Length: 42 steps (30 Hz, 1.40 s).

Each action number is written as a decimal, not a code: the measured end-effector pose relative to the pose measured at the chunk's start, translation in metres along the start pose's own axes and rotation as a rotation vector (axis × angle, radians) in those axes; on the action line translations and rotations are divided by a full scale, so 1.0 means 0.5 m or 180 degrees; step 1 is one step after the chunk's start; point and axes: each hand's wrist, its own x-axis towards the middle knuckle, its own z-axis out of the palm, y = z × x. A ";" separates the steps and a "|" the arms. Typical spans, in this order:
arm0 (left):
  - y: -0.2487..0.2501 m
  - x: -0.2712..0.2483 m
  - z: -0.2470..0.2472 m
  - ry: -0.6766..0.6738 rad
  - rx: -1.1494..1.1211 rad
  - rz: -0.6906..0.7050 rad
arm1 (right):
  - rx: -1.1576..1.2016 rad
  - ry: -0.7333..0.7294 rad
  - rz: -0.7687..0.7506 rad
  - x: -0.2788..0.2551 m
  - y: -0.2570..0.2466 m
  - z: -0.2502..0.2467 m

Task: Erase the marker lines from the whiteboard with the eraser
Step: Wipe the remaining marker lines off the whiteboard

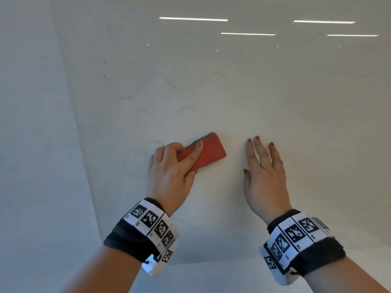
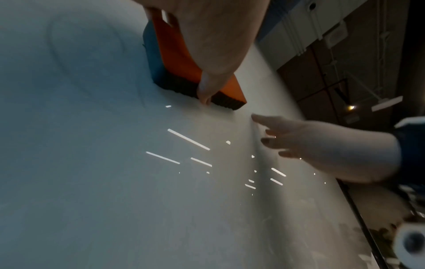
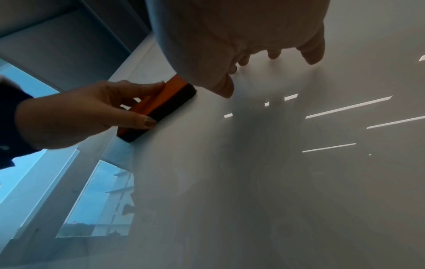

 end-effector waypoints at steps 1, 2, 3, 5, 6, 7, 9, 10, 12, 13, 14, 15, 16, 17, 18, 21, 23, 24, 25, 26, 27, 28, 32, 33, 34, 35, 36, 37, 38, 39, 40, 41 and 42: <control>0.003 -0.016 0.007 -0.0047 -0.0005 0.0033 | 0.0012 0.0009 -0.0012 0.000 0.000 -0.001; 0.004 -0.033 0.013 -0.0095 -0.0003 0.0063 | 0.0008 0.0015 -0.0030 -0.001 0.001 -0.004; 0.005 -0.049 0.018 -0.0143 0.0004 0.0095 | -0.0008 0.0013 -0.0046 -0.001 0.003 -0.006; 0.006 -0.071 0.019 -0.0198 0.0045 0.0137 | -0.0045 0.0005 -0.0081 0.000 0.008 -0.012; 0.005 -0.072 0.016 -0.0164 0.0072 0.0116 | -0.0064 0.0000 -0.0102 0.000 0.010 -0.014; 0.002 -0.064 0.009 -0.0081 0.0101 0.0037 | -0.0089 -0.0001 -0.0125 0.000 0.012 -0.016; -0.010 -0.022 -0.013 0.0159 0.0168 -0.0268 | -0.0152 0.0011 -0.0161 0.002 0.015 -0.018; -0.018 0.010 -0.027 0.0288 0.0211 -0.0424 | -0.0175 0.0024 -0.0172 0.003 0.017 -0.018; -0.030 0.080 -0.053 0.0478 0.0279 -0.0601 | -0.0203 0.0049 -0.0198 0.006 0.020 -0.019; -0.030 0.112 -0.062 0.0521 0.0286 -0.0619 | -0.0206 0.0063 -0.0214 0.006 0.021 -0.018; -0.024 0.139 -0.067 0.0536 0.0279 -0.0608 | -0.0198 0.0084 -0.0232 0.006 0.022 -0.019; -0.015 0.161 -0.068 0.0530 0.0268 -0.0579 | -0.0182 0.0111 -0.0252 0.006 0.024 -0.019; -0.005 0.176 -0.066 0.0508 0.0259 -0.0543 | -0.0165 0.0143 -0.0280 0.006 0.025 -0.019; 0.008 0.185 -0.061 0.0473 0.0260 -0.0501 | -0.0143 0.0179 -0.0315 0.007 0.027 -0.019; 0.022 0.188 -0.055 0.0425 0.0267 -0.0442 | -0.0118 0.0216 -0.0350 0.009 0.028 -0.020; 0.071 0.163 -0.020 0.0213 0.0315 -0.0115 | -0.0029 0.0332 -0.0427 0.020 0.031 -0.025; 0.094 0.129 0.002 0.0090 0.0319 0.0060 | 0.0052 0.0390 -0.0420 0.030 0.032 -0.029; 0.099 0.114 0.009 0.0064 0.0308 0.0082 | 0.0084 0.0409 -0.0399 0.036 0.034 -0.030; 0.100 0.103 0.014 0.0057 0.0302 0.0085 | 0.0097 0.0421 -0.0373 0.041 0.039 -0.032; 0.097 0.098 0.014 0.0058 0.0314 0.0091 | 0.0086 0.0417 -0.0347 0.046 0.044 -0.034; 0.093 0.097 0.012 0.0075 0.0343 0.0094 | 0.0060 0.0395 -0.0338 0.049 0.049 -0.035; 0.088 0.102 0.007 0.0112 0.0379 0.0076 | 0.0028 0.0364 -0.0352 0.051 0.055 -0.036; 0.068 0.161 -0.021 0.0382 0.0434 -0.0278 | -0.0094 0.0277 -0.0445 0.051 0.068 -0.038; 0.065 0.183 -0.028 0.0440 0.0445 -0.0350 | -0.0113 0.0270 -0.0468 0.052 0.070 -0.038; 0.064 0.204 -0.035 0.0482 0.0452 -0.0397 | -0.0123 0.0268 -0.0486 0.052 0.072 -0.038; 0.067 0.226 -0.040 0.0516 0.0449 -0.0427 | -0.0125 0.0278 -0.0502 0.052 0.075 -0.038; 0.072 0.246 -0.042 0.0542 0.0441 -0.0443 | -0.0126 0.0294 -0.0516 0.053 0.077 -0.039; 0.081 0.263 -0.042 0.0552 0.0435 -0.0443 | -0.0119 0.0309 -0.0533 0.053 0.079 -0.038; 0.092 0.277 -0.039 0.0554 0.0441 -0.0418 | -0.0099 0.0322 -0.0555 0.053 0.081 -0.037; 0.105 0.287 -0.034 0.0548 0.0453 -0.0365 | -0.0085 0.0339 -0.0584 0.053 0.083 -0.037; 0.118 0.293 -0.029 0.0527 0.0462 -0.0292 | -0.0092 0.0361 -0.0614 0.053 0.083 -0.036; 0.131 0.294 -0.023 0.0499 0.0472 -0.0206 | -0.0104 0.0377 -0.0640 0.054 0.084 -0.036; 0.144 0.292 -0.016 0.0467 0.0485 -0.0115 | -0.0109 0.0377 -0.0655 0.054 0.085 -0.035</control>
